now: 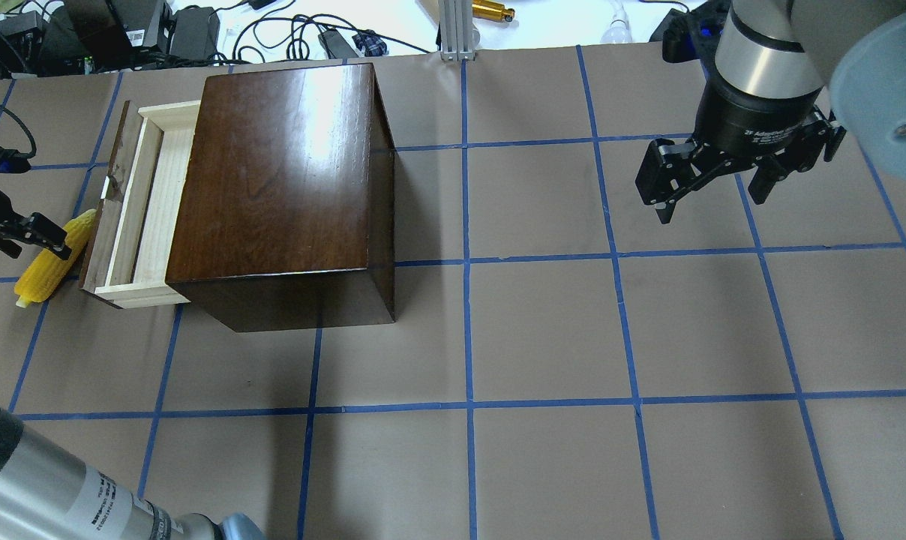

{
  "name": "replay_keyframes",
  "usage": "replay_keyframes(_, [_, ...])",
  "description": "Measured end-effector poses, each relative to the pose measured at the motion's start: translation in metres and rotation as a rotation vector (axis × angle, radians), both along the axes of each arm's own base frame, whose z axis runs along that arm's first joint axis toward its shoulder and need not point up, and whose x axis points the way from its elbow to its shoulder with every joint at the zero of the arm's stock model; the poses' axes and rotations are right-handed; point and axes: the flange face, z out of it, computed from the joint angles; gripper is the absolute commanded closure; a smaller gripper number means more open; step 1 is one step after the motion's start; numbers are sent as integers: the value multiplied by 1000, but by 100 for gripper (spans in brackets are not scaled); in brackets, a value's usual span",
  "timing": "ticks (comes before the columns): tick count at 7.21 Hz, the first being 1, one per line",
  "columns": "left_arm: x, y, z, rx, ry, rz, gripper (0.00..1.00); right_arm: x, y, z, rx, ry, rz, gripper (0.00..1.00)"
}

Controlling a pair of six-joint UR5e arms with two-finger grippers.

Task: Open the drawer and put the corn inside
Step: 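Lower the left gripper over the yellow corn and grasp it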

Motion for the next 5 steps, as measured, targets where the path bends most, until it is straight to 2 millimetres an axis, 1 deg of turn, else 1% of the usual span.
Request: replay_keyframes(5, [5,-1,-35,15,15,-22,0,0,0,0,-1,0,0,0])
